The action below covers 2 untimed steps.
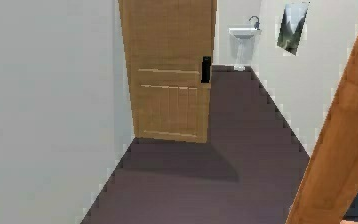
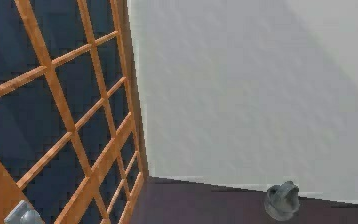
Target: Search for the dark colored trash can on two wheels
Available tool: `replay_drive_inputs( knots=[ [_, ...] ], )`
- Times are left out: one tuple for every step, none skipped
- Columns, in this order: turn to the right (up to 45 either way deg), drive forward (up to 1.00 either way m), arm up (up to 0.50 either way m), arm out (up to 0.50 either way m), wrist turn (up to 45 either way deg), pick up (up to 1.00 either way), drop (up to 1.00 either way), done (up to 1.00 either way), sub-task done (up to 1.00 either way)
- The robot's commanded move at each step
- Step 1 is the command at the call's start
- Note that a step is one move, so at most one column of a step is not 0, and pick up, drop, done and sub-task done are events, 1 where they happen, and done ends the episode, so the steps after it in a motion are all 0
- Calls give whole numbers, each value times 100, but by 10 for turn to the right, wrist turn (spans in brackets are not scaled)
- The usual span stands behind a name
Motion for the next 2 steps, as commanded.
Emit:
replay_drive_inputs(
  knots=[
    [150,0,0,0,0,0,0,0,0],
    [0,10,0,0,0,0,0,0,0]
  ],
)
